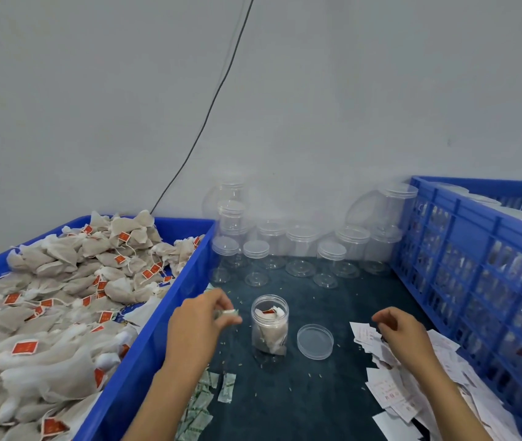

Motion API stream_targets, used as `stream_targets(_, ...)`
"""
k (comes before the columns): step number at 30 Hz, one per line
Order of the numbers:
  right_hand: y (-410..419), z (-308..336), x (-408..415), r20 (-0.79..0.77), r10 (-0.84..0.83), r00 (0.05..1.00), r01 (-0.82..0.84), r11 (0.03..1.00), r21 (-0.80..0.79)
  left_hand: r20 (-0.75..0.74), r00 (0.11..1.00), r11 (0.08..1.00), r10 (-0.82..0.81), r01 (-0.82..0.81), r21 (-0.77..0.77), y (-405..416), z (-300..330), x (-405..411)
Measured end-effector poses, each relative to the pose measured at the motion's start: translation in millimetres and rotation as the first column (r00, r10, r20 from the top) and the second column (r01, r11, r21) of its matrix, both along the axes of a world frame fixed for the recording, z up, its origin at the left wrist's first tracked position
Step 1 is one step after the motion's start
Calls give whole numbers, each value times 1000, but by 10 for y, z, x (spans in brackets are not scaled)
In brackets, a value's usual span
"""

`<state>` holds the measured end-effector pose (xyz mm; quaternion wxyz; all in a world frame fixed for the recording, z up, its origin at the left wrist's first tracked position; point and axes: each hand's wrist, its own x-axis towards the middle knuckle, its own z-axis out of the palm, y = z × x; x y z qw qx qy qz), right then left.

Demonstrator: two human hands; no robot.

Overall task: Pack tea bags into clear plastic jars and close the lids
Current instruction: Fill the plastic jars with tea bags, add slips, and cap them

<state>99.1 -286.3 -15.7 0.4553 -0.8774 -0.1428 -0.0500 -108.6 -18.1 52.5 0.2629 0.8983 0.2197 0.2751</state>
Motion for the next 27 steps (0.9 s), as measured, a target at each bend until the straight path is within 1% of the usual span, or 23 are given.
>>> stream_targets(1,-4,-20,1,17,-11,1000,12,1000,-20,62,997,999,-38,40,-19,-49,58,55)
stream_targets(2,-12,-43,1,36,-17,999,19,999,-45,93,993,997,-78,80,-20,-94,115,119)
stream_targets(3,-21,-69,0,49,-17,999,21,997,-77,76,989,992,-124,124,8,-131,164,190)
stream_targets(4,-28,-91,-2,53,-13,998,19,994,-111,10,986,984,-169,168,60,-164,207,272)
stream_targets(6,-36,-129,-13,48,5,999,3,986,-164,-192,957,945,-217,255,203,-205,246,439)
stream_targets(7,-33,-148,-14,58,20,998,-8,979,-206,-274,938,928,-211,280,245,-216,260,502)
stream_targets(8,-23,-164,-16,77,42,996,-20,963,-269,-317,926,922,-205,291,255,-224,266,552)
stream_targets(11,40,-183,-25,96,115,989,-56,880,-472,-324,924,932,-201,282,227,-230,265,607)
stream_targets(13,79,-183,-28,85,132,988,-65,838,-542,-311,931,935,-191,269,231,-226,259,596)
stream_targets(15,89,-194,-25,100,128,987,-48,818,-573,-322,933,932,-161,251,261,-219,258,594)
stream_targets(18,77,-211,-30,133,123,983,-21,807,-590,-402,907,933,-122,243,265,-193,238,657)
stream_targets(20,74,-223,-41,158,120,980,-5,811,-585,-408,906,935,-111,234,265,-200,232,694)
stream_targets(23,90,-218,-64,191,116,975,15,818,-575,-356,931,911,-81,215,353,-223,220,732)
stream_targets(25,94,-193,-86,198,108,974,21,830,-557,-379,924,903,-58,210,374,-217,208,757)
stream_targets(27,79,-166,-110,193,85,978,30,850,-525,-433,900,898,-45,226,377,-202,208,789)
